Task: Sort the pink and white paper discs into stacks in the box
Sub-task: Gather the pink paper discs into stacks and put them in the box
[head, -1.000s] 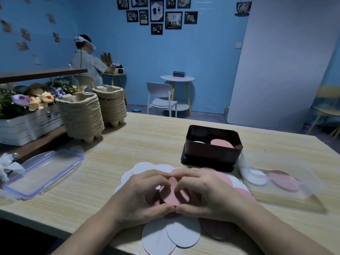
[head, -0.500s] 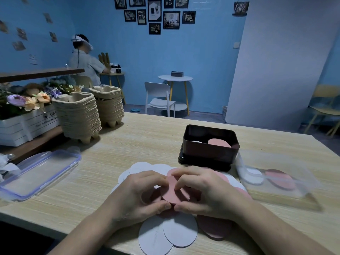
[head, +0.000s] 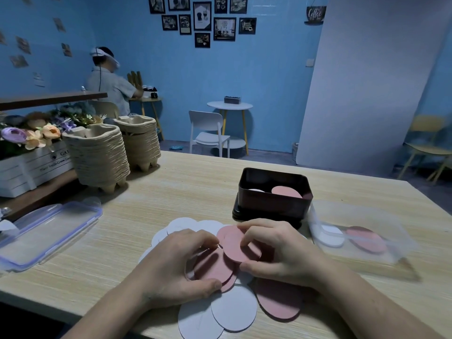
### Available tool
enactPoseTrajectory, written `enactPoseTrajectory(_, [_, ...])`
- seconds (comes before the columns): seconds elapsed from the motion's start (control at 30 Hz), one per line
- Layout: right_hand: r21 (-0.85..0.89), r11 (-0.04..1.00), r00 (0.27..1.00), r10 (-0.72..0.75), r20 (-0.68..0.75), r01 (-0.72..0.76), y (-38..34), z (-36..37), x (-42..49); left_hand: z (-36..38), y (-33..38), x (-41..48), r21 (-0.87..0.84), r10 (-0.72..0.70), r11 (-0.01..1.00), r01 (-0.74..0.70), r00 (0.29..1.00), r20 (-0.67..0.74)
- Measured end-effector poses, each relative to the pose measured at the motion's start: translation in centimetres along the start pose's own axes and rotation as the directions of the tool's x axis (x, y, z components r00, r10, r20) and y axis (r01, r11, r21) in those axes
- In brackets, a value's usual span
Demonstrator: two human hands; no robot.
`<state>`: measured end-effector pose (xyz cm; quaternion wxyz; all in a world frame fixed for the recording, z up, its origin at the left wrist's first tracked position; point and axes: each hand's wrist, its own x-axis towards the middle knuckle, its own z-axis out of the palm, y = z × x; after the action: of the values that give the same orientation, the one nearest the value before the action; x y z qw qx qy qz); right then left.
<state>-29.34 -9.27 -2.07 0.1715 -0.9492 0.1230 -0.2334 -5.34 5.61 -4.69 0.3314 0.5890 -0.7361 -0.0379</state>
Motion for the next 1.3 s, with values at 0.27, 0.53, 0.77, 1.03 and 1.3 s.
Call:
enactPoseTrajectory(0.27, [-0.012,0.999,0.999,0.039,-0.027,-0.039,0.0,0.0,0.0,-0.3,0.2,-0.3,-0.019,-0.043,0.999,0.041,0.992,-0.117])
enactPoseTrajectory(0.53, [-0.023,0.999,0.999,0.032,-0.020,-0.032,-0.2,0.4,0.1,0.1,0.0,-0.2,0.022,-0.039,0.999,0.045,0.979,-0.200])
enactPoseTrajectory(0.77, [-0.006,0.995,0.995,-0.095,-0.006,0.095,-1.2,1.7,0.7,0.3,-0.2,-0.1,0.038,0.003,0.999,0.002,0.991,-0.133])
enactPoseTrajectory(1.03, [0.006,0.988,0.988,-0.154,0.011,0.154,-0.9,2.3,0.9,0.2,-0.1,0.0,0.049,0.073,0.997,-0.066,0.986,-0.152])
enactPoseTrajectory(1.3, [-0.003,0.992,0.991,-0.127,-0.036,0.127,-1.0,2.1,0.7,-0.2,0.1,-0.1,-0.051,0.029,0.998,-0.039,0.983,-0.183])
